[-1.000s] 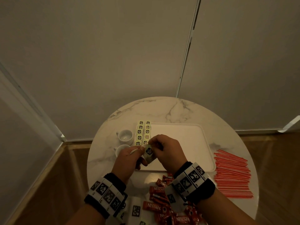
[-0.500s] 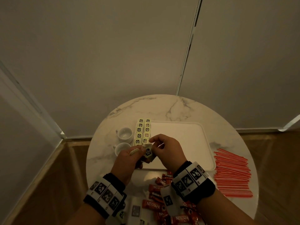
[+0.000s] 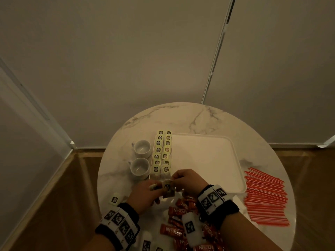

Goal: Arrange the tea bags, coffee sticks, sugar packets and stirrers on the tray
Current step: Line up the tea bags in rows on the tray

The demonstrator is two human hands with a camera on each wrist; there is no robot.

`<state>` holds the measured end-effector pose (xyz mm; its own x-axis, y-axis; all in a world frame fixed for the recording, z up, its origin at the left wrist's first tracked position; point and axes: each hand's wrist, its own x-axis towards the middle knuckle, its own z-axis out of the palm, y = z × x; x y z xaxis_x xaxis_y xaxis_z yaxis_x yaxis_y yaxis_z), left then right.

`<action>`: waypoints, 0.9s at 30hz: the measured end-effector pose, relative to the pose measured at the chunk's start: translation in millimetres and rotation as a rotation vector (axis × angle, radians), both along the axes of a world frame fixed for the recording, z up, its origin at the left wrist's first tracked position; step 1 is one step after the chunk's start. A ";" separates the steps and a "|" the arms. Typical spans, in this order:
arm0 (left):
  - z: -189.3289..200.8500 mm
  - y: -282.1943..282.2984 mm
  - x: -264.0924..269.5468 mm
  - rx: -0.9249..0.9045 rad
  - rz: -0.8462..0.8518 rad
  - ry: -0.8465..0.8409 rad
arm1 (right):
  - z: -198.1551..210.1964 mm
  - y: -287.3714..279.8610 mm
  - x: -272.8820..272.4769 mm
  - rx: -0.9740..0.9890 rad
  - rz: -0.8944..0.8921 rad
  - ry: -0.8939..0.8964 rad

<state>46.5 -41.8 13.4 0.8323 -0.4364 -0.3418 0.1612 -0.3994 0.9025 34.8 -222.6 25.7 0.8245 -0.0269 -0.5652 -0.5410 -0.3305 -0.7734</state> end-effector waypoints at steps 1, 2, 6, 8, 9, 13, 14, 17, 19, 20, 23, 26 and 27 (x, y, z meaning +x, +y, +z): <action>-7.2 0.8 0.4 0.034 -0.005 0.003 | -5.6 -0.4 -0.1 0.057 -0.028 0.062; -14.0 1.8 1.1 0.064 -0.006 0.003 | -9.8 -0.8 0.1 0.087 -0.041 0.100; -28.6 3.3 6.1 0.097 0.012 0.024 | -19.5 -2.0 7.1 0.129 -0.055 0.164; -32.0 3.4 10.4 0.084 0.050 0.044 | -21.0 -2.5 13.3 0.129 -0.063 0.165; -34.1 3.6 12.8 0.084 0.080 0.043 | -21.6 -1.9 17.4 0.116 -0.065 0.147; -44.7 6.1 19.7 0.128 0.251 0.028 | -29.4 7.4 39.7 0.032 -0.165 0.059; -46.6 7.4 20.1 0.157 0.281 0.017 | -32.9 10.4 45.2 0.022 -0.199 0.055; -51.0 11.4 19.9 0.217 0.250 -0.016 | -42.7 22.1 57.7 -0.017 -0.246 0.079; -52.2 13.2 19.3 0.220 0.167 -0.043 | -52.4 30.5 61.8 -0.074 -0.218 0.080; -52.3 13.4 19.4 0.243 0.118 -0.070 | -56.3 34.5 62.7 -0.099 -0.208 0.081; -53.9 13.0 21.0 0.330 0.004 -0.175 | -65.0 42.9 63.8 -0.125 -0.201 0.078; -58.8 13.0 22.4 0.432 -0.076 -0.231 | -68.6 45.7 64.3 -0.190 -0.192 0.054; -59.9 12.8 22.2 0.444 -0.103 -0.239 | -69.7 46.0 64.3 -0.199 -0.198 0.048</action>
